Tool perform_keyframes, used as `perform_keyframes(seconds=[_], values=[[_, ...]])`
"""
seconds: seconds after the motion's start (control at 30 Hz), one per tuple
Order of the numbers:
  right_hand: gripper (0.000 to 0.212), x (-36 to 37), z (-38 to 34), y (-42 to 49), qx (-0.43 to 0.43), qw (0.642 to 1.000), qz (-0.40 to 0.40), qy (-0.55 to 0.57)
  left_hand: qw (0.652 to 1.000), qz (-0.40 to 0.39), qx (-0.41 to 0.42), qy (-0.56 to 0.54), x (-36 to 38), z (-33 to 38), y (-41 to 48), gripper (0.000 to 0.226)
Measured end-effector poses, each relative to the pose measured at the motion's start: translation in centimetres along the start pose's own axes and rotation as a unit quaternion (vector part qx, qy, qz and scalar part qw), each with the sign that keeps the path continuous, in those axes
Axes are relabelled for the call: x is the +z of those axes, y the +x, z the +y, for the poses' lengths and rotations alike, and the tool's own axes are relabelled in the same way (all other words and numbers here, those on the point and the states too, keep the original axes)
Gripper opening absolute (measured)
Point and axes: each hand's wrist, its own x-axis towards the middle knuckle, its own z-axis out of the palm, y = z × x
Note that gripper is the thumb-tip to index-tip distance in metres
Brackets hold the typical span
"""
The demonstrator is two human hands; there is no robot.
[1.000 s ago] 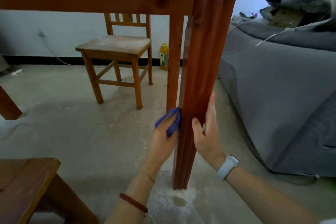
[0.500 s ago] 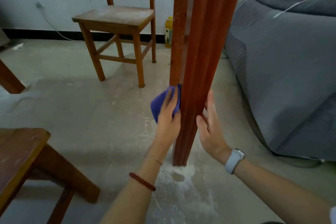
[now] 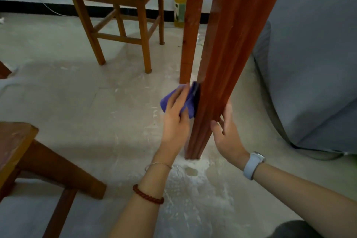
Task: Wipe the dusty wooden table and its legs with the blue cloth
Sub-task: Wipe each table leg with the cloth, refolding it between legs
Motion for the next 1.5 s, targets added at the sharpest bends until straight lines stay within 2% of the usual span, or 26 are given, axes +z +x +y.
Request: perform_keyframes(seconds=[0.07, 0.17, 0.3, 0.4, 0.47, 0.6, 0.67, 0.7, 0.77, 0.87, 0.93, 1.0, 1.03, 1.1, 1.17, 1.23, 1.33, 1.37, 1.5], values=[[0.073, 0.2, 0.0, -0.1, 0.0, 1.0, 0.002, -0.002, 0.999, -0.007, -0.007, 0.031, 1.8, -1.3, -1.1, 0.05], [0.073, 0.4, 0.4, -0.2, 0.006, 1.0, -0.002, -0.011, 0.992, -0.028, -0.118, 0.044, 3.4, -6.8, -3.9, 0.051], [0.072, 0.5, 0.9, -0.4, 0.034, 0.999, -0.012, -0.011, 0.944, -0.168, -0.272, 0.082, 2.8, -12.7, -7.5, 0.046], [0.068, 0.3, 1.6, -0.5, 0.054, 0.998, -0.022, -0.023, 0.924, -0.159, -0.339, 0.076, 1.5, -12.1, -7.0, 0.049], [0.065, 0.2, 1.9, -0.5, 0.065, 0.997, -0.027, -0.031, 0.937, -0.106, -0.324, 0.076, 0.1, -10.7, -5.2, 0.048], [0.063, 0.2, 1.9, -0.6, 0.078, 0.996, -0.035, -0.035, 0.973, -0.017, -0.227, 0.018, -0.9, -8.4, -1.7, 0.051], [0.064, 0.3, 1.9, -0.5, 0.069, 0.996, -0.031, -0.036, 0.975, -0.047, -0.214, 0.042, 0.7, -8.1, -1.0, 0.055], [0.064, 0.2, 1.8, -0.4, 0.065, 0.997, -0.029, -0.032, 0.965, -0.082, -0.234, 0.086, 1.7, -8.2, -1.3, 0.055], [0.064, 0.1, 1.8, -0.4, 0.062, 0.997, -0.032, -0.028, 0.921, -0.172, -0.295, 0.185, 2.7, -9.2, -3.1, 0.05], [0.063, 0.1, 2.5, -0.6, 0.101, 0.991, -0.061, -0.057, 0.876, -0.258, -0.382, 0.142, 1.6, -10.0, -6.5, 0.042], [0.06, -0.2, 2.9, -0.6, 0.164, 0.973, -0.108, -0.125, 0.865, -0.269, -0.415, 0.088, 0.2, -9.2, -7.7, 0.042], [0.052, -0.8, 3.3, -0.7, 0.254, 0.931, -0.194, -0.177, 0.875, -0.25, -0.414, 0.015, -0.9, -7.8, -7.9, 0.038], [0.046, -1.1, 3.3, -0.7, 0.302, 0.908, -0.237, -0.17, 0.884, -0.232, -0.405, -0.021, -1.2, -6.9, -8.0, 0.035], [0.043, -1.5, 2.9, -1.2, 0.349, 0.874, -0.328, -0.079, 0.899, -0.182, -0.386, -0.096, -1.8, -5.4, -8.0, 0.029], [0.048, -1.8, 2.8, -1.5, 0.35, 0.86, -0.37, 0.037, 0.904, -0.116, -0.378, -0.166, -2.1, -4.3, -7.9, 0.024], [0.041, -1.9, 2.9, -1.3, 0.317, 0.875, -0.365, 0.038, 0.913, -0.073, -0.361, -0.173, -1.9, -3.5, -7.8, 0.019], [0.019, -2.4, 3.3, -0.8, 0.197, 0.921, -0.329, -0.077, 0.928, -0.082, -0.345, -0.117, -1.1, -2.5, -7.8, 0.01], [0.018, -2.7, 3.6, -0.8, 0.167, 0.928, -0.323, -0.077, 0.93, -0.088, -0.344, -0.095, -0.7, -2.3, -7.8, 0.008], [0.018, -4.5, 3.5, -0.8, 0.145, 0.934, -0.326, 0.013, 0.934, -0.105, -0.341, -0.015, 1.5, -1.1, -6.9, 0.011]])
